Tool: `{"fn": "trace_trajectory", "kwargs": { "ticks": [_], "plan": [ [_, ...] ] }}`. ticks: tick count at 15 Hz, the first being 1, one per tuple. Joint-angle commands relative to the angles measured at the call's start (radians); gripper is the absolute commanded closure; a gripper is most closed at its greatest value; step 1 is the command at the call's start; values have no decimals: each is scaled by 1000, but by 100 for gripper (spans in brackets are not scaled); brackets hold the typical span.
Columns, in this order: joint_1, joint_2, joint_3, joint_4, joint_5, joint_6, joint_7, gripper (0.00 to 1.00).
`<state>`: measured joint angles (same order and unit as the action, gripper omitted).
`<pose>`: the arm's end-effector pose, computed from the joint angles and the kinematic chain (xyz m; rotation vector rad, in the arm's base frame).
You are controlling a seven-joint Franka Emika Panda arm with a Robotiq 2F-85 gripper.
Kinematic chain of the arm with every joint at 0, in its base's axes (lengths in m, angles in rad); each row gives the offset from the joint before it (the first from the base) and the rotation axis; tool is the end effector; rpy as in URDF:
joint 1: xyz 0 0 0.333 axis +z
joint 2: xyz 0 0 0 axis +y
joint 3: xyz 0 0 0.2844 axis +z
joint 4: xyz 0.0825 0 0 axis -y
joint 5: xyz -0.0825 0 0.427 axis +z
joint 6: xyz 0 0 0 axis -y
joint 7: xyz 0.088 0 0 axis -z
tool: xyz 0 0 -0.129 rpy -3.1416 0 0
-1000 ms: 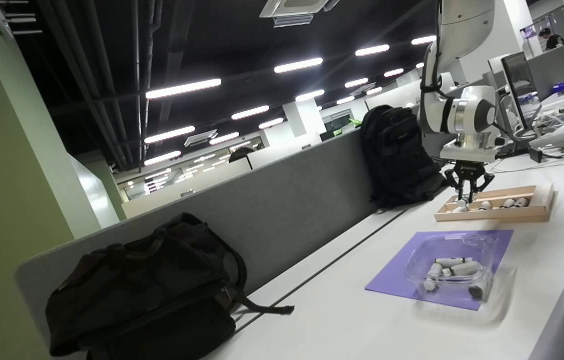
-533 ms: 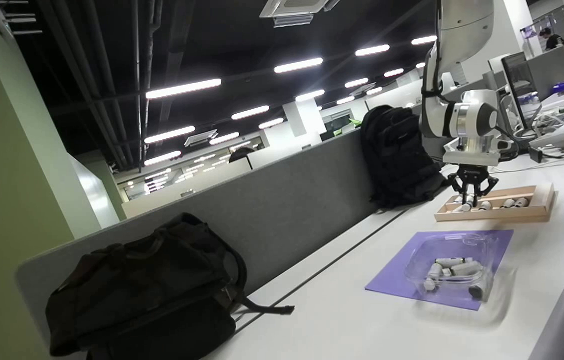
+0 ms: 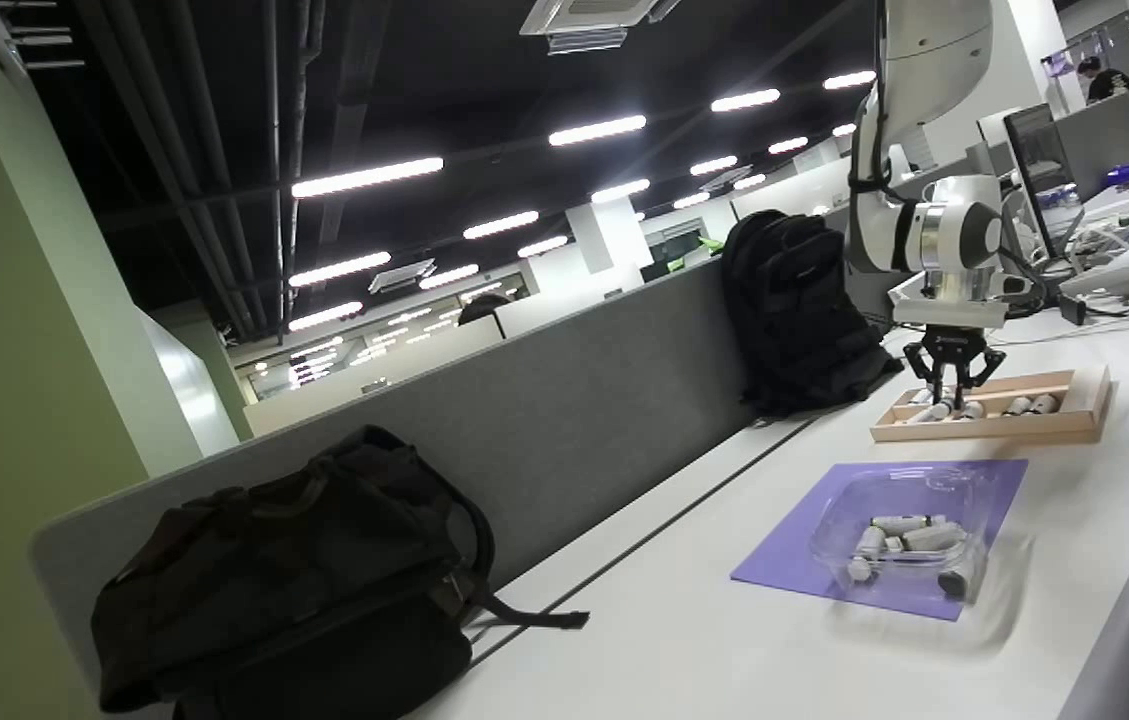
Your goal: Put the white object into the tray.
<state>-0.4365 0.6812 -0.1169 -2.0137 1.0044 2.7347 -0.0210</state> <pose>0.4803 -0.3351 0.0258 -2.1394 1.8487 -0.2269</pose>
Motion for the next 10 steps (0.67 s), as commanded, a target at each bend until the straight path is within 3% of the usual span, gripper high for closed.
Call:
{"fn": "trace_trajectory", "kwargs": {
  "ticks": [1, 4, 5, 6, 7, 10],
  "plan": [
    [9, 20, -17, 30, 3, -5, 16, 93],
    [12, 28, -21, 32, -3, -6, 18, 93],
    [17, 30, -26, 32, -12, -9, 25, 89],
    [20, 31, -29, 31, -18, -12, 27, 48],
    [23, 28, -32, 28, -23, -13, 26, 47],
    [28, 11, -36, 18, -26, -12, 19, 27]
  ]
}}
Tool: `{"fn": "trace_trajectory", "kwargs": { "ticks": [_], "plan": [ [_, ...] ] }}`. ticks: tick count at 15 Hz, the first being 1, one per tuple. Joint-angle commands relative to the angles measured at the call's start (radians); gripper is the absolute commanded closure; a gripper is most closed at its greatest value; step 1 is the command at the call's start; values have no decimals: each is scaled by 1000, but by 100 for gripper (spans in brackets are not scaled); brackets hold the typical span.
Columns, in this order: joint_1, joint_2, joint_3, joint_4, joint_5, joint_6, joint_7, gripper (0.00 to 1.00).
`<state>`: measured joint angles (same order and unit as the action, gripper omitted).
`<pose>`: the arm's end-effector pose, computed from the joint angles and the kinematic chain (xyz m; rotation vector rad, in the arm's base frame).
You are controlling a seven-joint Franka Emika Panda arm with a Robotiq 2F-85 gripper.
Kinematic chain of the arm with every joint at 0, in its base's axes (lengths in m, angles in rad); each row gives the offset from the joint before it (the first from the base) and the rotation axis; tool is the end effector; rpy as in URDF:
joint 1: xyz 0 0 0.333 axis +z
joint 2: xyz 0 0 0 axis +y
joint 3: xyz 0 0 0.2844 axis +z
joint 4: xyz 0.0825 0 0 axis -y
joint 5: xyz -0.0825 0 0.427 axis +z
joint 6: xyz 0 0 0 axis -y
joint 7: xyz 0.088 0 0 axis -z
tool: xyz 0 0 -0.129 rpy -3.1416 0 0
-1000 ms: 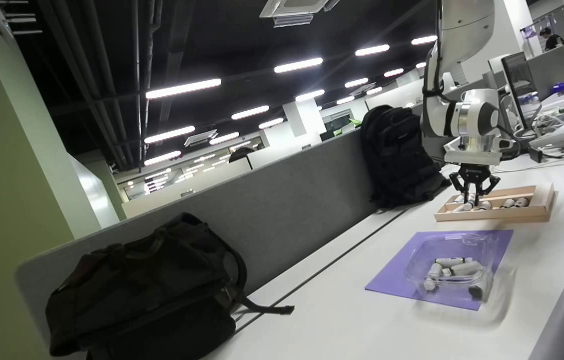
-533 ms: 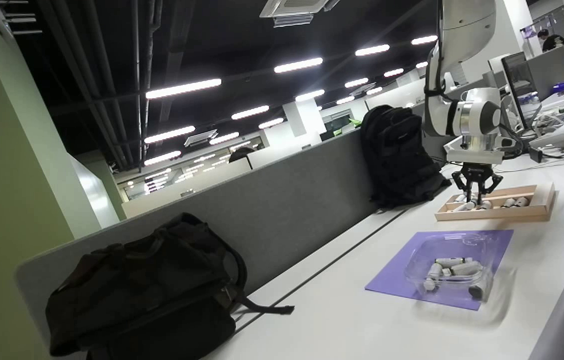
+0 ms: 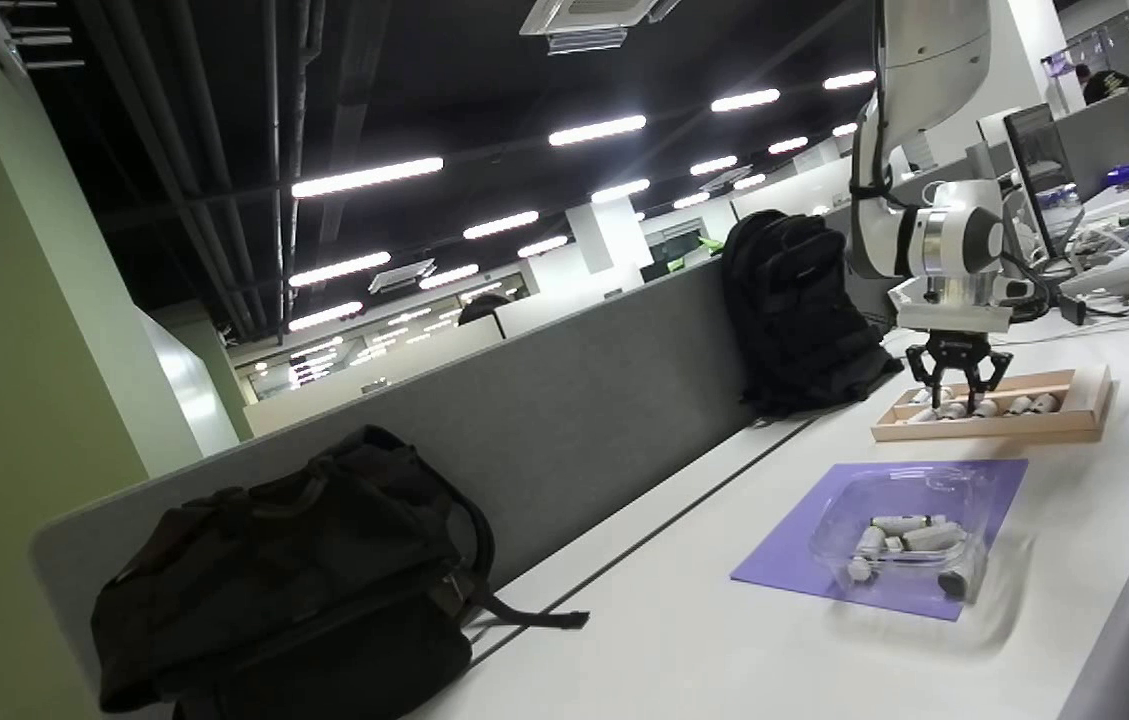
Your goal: Put the white object into the tray.
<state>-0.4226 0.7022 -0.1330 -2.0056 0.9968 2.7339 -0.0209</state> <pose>0.4772 -0.3362 0.0175 -2.1609 1.8504 -0.2119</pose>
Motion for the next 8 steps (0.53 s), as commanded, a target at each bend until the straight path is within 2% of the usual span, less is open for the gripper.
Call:
{"fn": "trace_trajectory", "kwargs": {
  "ticks": [1, 4, 7, 8],
  "plan": [
    [17, -17, -22, 6, -22, -12, 19, 20],
    [20, -54, -28, -12, -39, -14, 10, 2],
    [29, -125, -47, -42, -92, -44, 10, 0],
    [44, -152, -68, -58, -142, -66, 27, 0]
  ]
}}
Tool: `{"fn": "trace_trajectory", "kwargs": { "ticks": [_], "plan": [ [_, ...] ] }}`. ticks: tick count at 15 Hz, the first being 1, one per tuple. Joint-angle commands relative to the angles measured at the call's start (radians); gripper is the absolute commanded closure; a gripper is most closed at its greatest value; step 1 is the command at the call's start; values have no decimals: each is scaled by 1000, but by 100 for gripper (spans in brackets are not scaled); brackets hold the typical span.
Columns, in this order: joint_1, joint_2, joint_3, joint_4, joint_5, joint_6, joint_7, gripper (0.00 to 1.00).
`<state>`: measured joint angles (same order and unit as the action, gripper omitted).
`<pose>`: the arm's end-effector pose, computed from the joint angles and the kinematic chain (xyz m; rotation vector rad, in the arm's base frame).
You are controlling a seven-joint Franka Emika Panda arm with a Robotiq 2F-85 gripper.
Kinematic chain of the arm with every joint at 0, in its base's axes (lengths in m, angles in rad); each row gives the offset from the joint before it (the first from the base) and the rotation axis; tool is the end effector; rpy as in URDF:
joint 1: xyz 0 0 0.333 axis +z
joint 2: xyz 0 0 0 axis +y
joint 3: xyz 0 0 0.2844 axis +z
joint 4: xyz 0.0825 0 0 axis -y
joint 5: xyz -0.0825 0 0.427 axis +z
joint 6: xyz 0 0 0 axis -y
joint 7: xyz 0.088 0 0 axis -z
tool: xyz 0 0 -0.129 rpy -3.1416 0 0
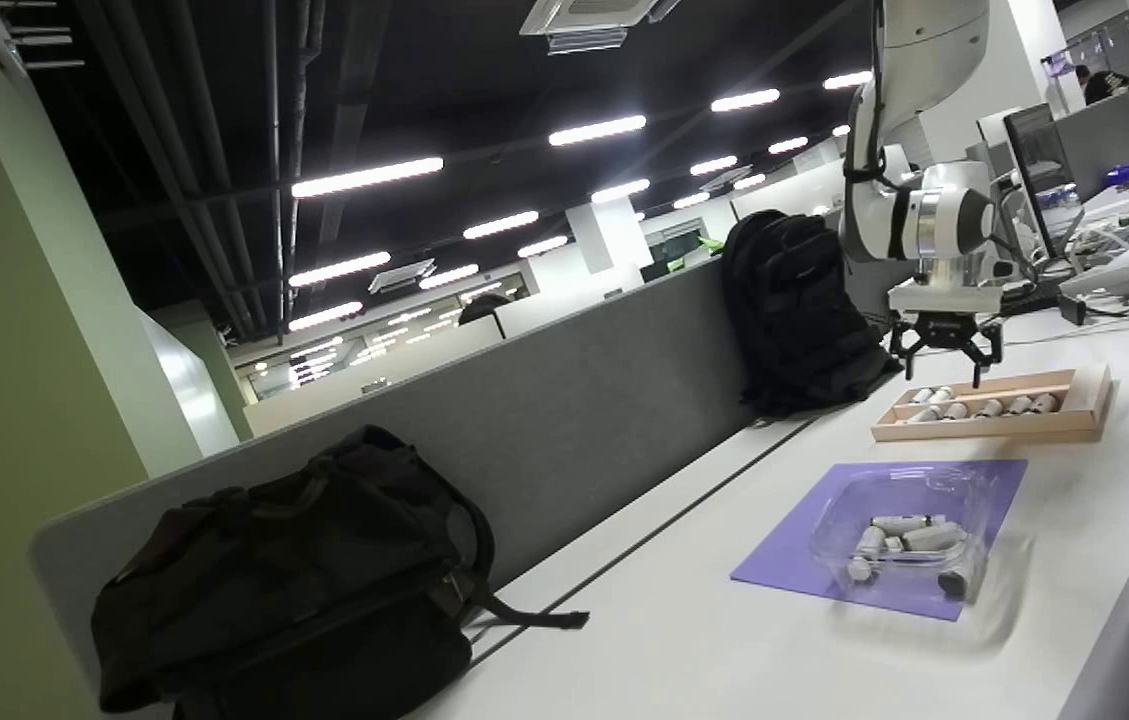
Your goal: Put the white object into the tray.
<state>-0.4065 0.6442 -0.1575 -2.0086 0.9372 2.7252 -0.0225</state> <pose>0.4906 -0.3468 0.0519 -2.2270 1.7885 -0.2747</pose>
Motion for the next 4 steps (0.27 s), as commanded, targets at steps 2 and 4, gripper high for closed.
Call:
{"fn": "trace_trajectory", "kwargs": {
  "ticks": [2, 4],
  "plan": [
    [1, -36, -9, -8, -47, -20, 8, 0],
    [1, -33, -7, -9, -46, -19, 7, 0]
  ]
}}
